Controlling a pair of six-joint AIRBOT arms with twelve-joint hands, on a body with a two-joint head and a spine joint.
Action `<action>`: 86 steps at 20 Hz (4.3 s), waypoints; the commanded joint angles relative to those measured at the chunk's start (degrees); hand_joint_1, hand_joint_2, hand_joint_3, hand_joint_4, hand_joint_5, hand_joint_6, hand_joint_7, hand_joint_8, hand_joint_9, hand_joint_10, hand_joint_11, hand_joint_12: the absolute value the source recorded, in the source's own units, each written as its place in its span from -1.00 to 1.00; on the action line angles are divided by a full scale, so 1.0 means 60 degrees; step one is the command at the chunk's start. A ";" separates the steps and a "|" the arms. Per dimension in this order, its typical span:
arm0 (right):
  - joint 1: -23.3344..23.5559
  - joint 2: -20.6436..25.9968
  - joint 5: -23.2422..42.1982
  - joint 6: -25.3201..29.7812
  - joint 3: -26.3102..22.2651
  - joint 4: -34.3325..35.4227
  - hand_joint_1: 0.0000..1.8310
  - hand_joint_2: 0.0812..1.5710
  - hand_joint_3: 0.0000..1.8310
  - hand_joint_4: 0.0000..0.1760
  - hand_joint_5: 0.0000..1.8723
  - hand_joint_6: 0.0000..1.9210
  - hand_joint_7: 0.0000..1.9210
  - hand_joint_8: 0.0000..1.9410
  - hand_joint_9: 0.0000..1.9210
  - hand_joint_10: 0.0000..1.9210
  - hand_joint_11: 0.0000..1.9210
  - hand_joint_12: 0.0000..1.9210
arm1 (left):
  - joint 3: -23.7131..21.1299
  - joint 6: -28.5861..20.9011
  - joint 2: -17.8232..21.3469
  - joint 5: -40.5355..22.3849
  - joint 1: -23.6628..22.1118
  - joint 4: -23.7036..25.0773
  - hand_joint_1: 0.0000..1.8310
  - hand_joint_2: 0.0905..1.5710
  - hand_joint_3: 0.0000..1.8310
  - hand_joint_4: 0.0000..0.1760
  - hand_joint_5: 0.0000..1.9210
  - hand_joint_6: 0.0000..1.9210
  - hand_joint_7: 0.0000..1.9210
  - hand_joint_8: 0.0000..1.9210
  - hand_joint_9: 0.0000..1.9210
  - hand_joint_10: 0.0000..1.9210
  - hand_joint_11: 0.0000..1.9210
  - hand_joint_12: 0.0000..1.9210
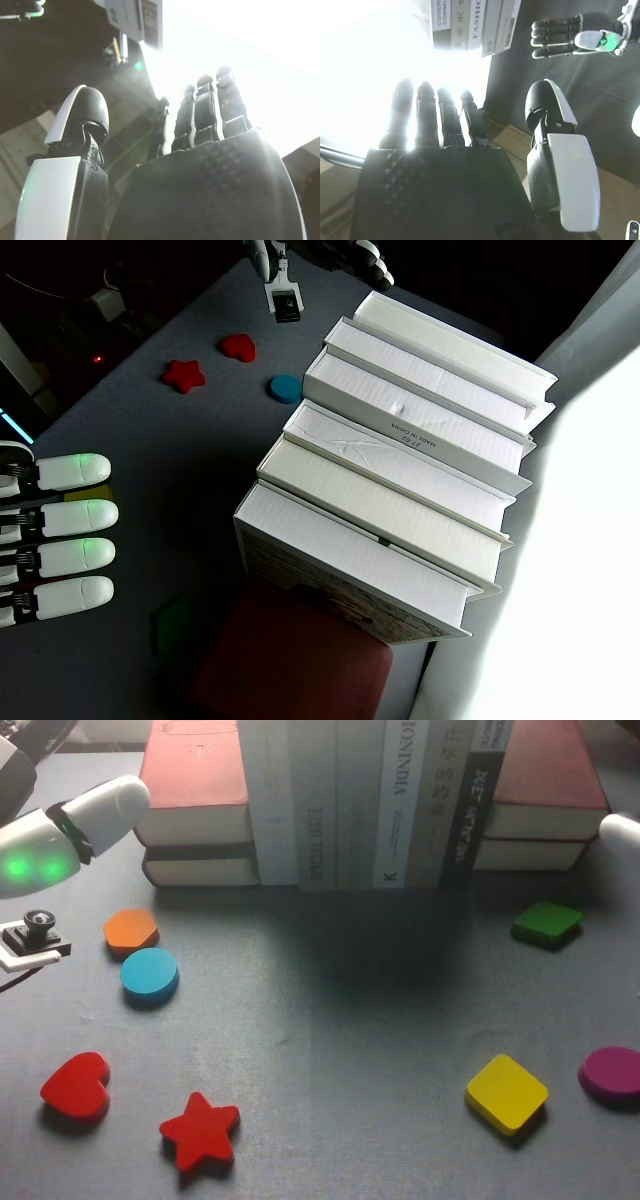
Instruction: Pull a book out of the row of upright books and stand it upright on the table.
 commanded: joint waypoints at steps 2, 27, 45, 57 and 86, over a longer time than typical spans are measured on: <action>0.0167 0.0067 0.1052 0.0010 0.0063 0.0126 -0.41 0.75 -0.98 -1.00 -1.00 -1.00 -1.00 -1.00 -1.00 -1.00 -1.00 -0.99 | 0.0046 -0.0059 -0.0070 -0.1131 -0.0059 -0.0204 -0.58 0.69 -0.98 -0.39 -1.00 -1.00 -1.00 -1.00 -1.00 -1.00 -1.00 -1.00; 0.5950 -0.2503 -0.5454 -0.0262 0.2621 -0.2916 -0.92 0.76 -1.00 -1.00 -0.61 -0.85 -1.00 -1.00 -1.00 -1.00 -1.00 -1.00 | 0.0123 -0.0182 -0.0157 -0.1154 0.0106 -0.0291 -0.57 0.70 -1.00 -0.46 -0.96 -0.99 -1.00 -1.00 -1.00 -1.00 -1.00 -1.00; 0.4304 -0.0932 -0.2469 0.0024 0.0391 -0.3431 -0.75 0.82 -1.00 -1.00 -0.30 -0.50 -0.90 -1.00 -1.00 -1.00 -1.00 -1.00 | -0.0010 -0.0241 -0.0066 -0.1499 0.0332 -0.0515 -0.64 0.69 -1.00 -0.25 -0.92 -1.00 -1.00 -1.00 -1.00 -1.00 -1.00 -1.00; 0.2786 -0.0485 -0.0601 0.0726 -0.0044 -0.3393 -0.75 0.86 -1.00 -1.00 -0.84 -0.99 -0.99 -1.00 -1.00 -1.00 -1.00 -1.00 | -0.0031 -0.0240 -0.0032 -0.1589 0.0418 -0.0629 -0.66 0.70 -1.00 -0.15 -0.94 -1.00 -1.00 -1.00 -1.00 -1.00 -1.00 -1.00; 0.8773 -0.1646 -0.7323 0.8364 0.0083 -1.9456 0.49 0.35 -1.00 -1.00 -0.08 -0.92 -0.08 -0.17 -0.60 -0.05 -1.00 0.53 | 0.0031 -0.0277 -0.0080 -0.1608 0.0559 -0.0746 -0.66 0.69 -1.00 0.07 -0.95 -1.00 -1.00 -1.00 -1.00 -1.00 -1.00 -1.00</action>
